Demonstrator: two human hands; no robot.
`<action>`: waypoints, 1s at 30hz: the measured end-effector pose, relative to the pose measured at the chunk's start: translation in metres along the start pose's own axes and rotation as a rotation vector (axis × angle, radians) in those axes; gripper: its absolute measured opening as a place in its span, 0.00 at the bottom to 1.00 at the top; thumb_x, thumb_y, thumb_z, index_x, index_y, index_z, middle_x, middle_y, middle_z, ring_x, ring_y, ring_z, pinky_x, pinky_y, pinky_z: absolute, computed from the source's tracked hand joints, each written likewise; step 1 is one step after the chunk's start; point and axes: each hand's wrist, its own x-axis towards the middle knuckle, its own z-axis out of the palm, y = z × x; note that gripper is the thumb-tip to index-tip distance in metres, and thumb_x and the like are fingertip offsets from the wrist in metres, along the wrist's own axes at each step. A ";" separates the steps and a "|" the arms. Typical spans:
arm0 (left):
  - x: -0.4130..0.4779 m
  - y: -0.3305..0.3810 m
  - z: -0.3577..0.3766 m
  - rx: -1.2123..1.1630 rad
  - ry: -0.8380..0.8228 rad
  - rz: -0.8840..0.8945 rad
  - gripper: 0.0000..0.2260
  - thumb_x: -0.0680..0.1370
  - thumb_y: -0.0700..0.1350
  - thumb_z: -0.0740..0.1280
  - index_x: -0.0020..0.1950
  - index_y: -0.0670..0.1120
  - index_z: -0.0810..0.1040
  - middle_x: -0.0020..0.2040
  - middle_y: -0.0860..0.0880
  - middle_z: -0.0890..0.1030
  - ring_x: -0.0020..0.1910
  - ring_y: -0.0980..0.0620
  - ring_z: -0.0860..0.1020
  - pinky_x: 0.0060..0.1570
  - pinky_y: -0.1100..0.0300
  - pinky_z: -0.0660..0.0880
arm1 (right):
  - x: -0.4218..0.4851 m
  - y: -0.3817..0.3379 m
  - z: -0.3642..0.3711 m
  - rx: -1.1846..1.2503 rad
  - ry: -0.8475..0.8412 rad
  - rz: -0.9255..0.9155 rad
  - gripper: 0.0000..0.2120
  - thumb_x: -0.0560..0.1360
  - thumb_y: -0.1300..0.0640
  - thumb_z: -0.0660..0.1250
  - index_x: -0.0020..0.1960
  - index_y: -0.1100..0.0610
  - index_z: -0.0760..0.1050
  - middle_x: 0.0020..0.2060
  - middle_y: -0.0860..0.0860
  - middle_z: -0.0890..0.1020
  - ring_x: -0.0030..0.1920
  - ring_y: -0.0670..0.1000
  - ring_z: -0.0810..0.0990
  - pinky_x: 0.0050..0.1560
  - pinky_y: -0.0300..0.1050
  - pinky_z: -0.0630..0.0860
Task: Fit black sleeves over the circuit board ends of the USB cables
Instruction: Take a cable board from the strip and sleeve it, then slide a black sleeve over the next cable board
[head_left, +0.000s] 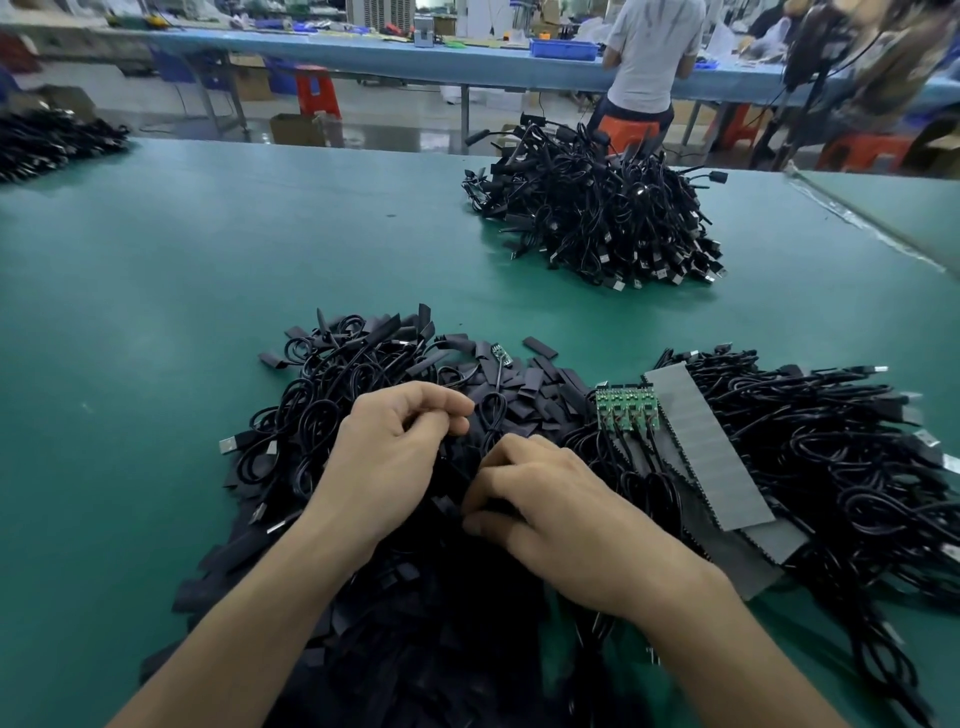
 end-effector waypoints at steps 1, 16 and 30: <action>-0.001 0.002 0.000 -0.004 0.002 0.005 0.14 0.80 0.39 0.64 0.42 0.55 0.85 0.40 0.53 0.86 0.21 0.61 0.68 0.22 0.71 0.63 | 0.001 0.000 0.000 0.056 0.070 0.018 0.04 0.79 0.50 0.65 0.50 0.46 0.78 0.47 0.42 0.74 0.51 0.46 0.72 0.55 0.47 0.71; -0.008 0.010 -0.001 -0.157 -0.156 0.057 0.06 0.75 0.40 0.74 0.41 0.50 0.84 0.36 0.45 0.85 0.33 0.56 0.82 0.35 0.68 0.76 | -0.003 0.003 -0.008 0.395 0.459 0.083 0.07 0.74 0.56 0.74 0.50 0.47 0.81 0.36 0.38 0.78 0.36 0.41 0.76 0.37 0.29 0.70; -0.002 0.007 -0.002 -0.175 -0.098 -0.074 0.06 0.82 0.40 0.62 0.54 0.50 0.75 0.37 0.49 0.86 0.19 0.58 0.61 0.18 0.70 0.59 | -0.002 0.014 -0.012 0.254 0.525 0.104 0.11 0.71 0.49 0.75 0.53 0.49 0.85 0.43 0.41 0.83 0.46 0.39 0.80 0.47 0.28 0.71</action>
